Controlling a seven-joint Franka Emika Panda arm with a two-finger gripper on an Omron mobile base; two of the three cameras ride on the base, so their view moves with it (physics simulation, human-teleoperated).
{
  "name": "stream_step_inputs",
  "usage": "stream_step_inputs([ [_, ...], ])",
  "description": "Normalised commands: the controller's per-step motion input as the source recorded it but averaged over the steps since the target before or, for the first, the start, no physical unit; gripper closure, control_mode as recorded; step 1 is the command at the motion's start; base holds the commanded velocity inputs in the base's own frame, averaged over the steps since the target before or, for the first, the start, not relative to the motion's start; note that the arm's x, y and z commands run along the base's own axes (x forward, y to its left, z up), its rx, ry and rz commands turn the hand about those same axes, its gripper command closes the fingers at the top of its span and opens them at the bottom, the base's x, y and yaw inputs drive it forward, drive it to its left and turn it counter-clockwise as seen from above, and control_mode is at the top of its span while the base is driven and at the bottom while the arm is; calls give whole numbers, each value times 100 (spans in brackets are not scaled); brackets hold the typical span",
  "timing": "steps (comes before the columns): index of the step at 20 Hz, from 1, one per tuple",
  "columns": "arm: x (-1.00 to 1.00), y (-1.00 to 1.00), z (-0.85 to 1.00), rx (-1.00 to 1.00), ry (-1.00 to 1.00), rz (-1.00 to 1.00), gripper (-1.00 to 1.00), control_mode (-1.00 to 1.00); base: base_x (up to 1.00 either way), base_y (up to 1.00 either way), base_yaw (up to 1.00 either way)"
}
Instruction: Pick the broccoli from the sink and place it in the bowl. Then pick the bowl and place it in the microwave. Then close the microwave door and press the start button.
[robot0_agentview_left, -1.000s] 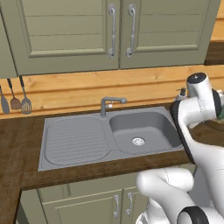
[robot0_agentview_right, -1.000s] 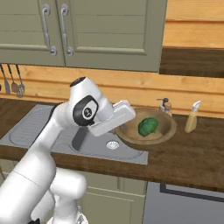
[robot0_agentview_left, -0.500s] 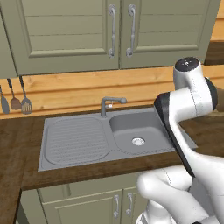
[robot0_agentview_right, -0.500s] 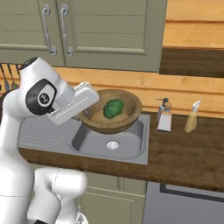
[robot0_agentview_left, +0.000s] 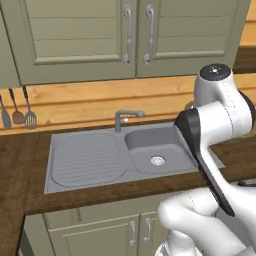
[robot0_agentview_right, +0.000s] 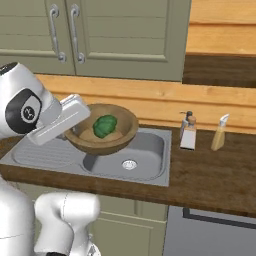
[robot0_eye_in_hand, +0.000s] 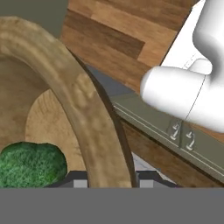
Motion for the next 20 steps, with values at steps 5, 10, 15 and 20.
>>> stream_step_inputs([
  [5,0,0,0,0,0,0,100,100,-73,-12,-11],
  [10,0,0,0,0,0,0,100,100,-33,-26,-57],
  [15,0,0,0,0,0,0,100,100,-2,-17,-77],
  [20,0,0,0,0,0,0,100,100,0,-27,-79],
])
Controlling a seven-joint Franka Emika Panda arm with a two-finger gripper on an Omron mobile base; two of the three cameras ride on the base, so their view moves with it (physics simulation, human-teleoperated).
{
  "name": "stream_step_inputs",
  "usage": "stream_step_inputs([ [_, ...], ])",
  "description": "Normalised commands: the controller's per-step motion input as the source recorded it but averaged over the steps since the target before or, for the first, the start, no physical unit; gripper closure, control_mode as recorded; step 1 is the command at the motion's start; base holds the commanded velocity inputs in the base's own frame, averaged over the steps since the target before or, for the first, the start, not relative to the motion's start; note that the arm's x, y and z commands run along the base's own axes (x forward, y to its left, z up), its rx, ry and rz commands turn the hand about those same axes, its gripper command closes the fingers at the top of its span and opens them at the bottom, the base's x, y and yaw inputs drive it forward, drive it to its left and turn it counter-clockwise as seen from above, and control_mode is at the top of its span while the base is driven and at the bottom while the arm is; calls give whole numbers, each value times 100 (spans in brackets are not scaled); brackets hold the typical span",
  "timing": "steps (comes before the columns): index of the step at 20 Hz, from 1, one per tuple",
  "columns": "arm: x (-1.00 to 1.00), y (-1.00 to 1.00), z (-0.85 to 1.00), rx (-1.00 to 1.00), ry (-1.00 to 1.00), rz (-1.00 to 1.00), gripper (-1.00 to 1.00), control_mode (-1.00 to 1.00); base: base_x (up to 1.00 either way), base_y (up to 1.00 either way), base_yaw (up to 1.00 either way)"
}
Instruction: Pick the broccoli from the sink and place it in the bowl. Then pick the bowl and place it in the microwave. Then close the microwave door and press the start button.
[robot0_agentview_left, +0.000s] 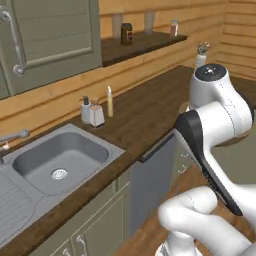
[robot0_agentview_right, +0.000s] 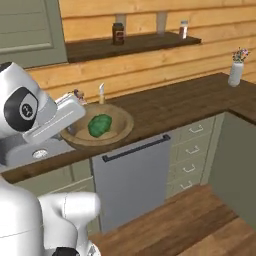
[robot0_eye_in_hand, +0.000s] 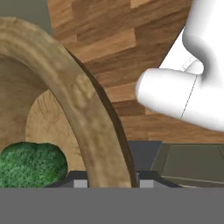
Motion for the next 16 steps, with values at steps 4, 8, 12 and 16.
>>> stream_step_inputs([
  [4,0,0,0,0,0,0,100,100,0,-29,-79],
  [8,0,0,0,0,0,0,100,100,0,-34,-80],
  [12,0,0,0,0,0,0,100,100,0,-34,-81],
  [16,0,0,0,0,0,0,100,100,0,-33,-84],
])
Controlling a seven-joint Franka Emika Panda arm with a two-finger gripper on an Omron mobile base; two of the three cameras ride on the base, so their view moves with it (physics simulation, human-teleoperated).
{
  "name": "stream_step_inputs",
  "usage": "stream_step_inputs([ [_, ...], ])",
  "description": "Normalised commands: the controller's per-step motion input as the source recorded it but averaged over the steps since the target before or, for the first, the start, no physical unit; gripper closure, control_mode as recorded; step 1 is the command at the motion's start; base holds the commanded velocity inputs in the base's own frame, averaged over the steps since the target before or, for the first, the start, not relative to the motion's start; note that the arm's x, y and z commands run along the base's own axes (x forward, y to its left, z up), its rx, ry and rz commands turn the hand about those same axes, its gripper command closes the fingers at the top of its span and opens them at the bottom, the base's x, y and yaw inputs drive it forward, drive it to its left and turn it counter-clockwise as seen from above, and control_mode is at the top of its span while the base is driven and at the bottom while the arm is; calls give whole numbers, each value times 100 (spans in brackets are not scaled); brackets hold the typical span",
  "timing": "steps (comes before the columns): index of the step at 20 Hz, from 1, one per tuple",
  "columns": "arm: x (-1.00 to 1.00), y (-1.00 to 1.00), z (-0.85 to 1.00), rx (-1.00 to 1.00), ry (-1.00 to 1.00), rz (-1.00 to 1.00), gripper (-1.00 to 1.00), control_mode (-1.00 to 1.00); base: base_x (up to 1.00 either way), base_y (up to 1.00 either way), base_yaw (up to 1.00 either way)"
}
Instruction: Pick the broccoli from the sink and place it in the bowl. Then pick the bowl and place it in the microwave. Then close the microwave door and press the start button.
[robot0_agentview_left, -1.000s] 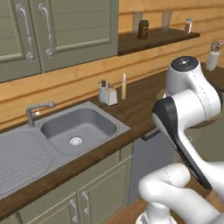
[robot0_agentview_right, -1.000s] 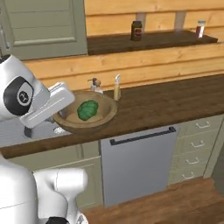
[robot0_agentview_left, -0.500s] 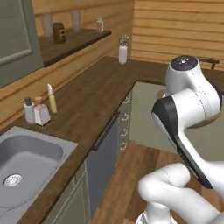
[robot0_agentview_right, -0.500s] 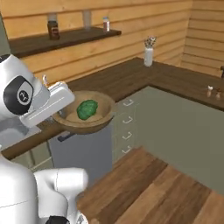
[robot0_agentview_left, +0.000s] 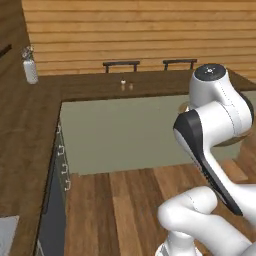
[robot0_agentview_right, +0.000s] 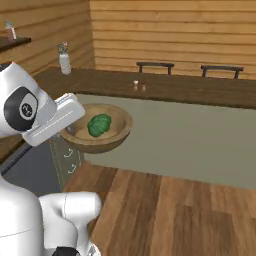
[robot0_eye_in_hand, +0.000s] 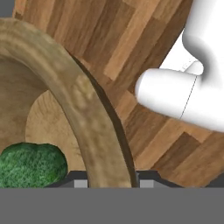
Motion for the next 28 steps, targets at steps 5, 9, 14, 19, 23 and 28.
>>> stream_step_inputs([
  [5,0,0,0,0,0,0,100,100,0,-29,-86],
  [9,0,0,0,0,0,0,100,100,0,-27,-86],
  [14,0,0,0,0,0,0,100,100,6,-34,-81],
  [19,0,0,0,0,0,0,100,100,40,-38,-68],
  [23,0,0,0,0,0,0,100,100,79,-35,-54],
  [28,0,0,0,0,0,0,100,100,100,-16,-30],
])
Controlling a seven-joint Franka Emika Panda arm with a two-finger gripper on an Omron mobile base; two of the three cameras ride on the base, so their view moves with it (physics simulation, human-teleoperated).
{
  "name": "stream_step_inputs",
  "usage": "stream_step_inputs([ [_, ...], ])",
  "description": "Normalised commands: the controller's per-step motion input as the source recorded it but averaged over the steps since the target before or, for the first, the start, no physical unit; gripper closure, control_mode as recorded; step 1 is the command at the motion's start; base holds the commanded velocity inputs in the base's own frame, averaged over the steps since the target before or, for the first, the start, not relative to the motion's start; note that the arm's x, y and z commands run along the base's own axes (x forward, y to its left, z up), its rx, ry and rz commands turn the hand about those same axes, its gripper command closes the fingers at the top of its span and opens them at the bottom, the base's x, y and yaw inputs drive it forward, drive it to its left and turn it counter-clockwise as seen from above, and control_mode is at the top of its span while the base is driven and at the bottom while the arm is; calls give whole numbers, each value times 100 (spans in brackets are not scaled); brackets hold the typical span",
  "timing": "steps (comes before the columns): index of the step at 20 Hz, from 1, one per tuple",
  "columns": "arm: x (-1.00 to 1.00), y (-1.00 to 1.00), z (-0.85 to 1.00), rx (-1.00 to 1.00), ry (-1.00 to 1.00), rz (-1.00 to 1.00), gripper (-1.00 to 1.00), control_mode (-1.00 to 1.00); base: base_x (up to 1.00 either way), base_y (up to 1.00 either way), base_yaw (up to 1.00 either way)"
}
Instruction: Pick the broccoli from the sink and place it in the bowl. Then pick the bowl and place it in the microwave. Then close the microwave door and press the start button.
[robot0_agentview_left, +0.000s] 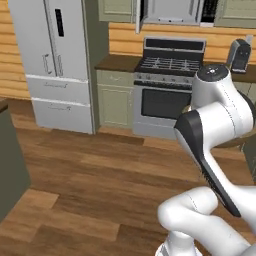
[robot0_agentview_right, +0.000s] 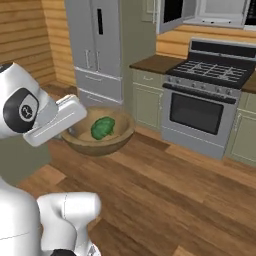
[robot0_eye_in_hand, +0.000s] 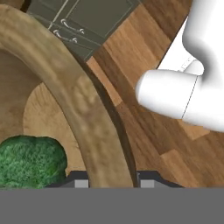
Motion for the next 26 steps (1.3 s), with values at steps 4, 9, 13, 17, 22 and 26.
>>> stream_step_inputs([
  [4,0,0,0,0,0,0,100,100,100,-8,-19],
  [9,0,0,0,0,0,0,100,100,100,-1,-24],
  [13,0,0,0,0,0,0,100,100,100,0,-31],
  [17,0,0,0,0,0,0,100,100,100,0,-34],
  [22,0,0,0,0,0,0,100,100,100,4,-33],
  [26,0,0,0,0,0,0,100,100,100,31,-27],
])
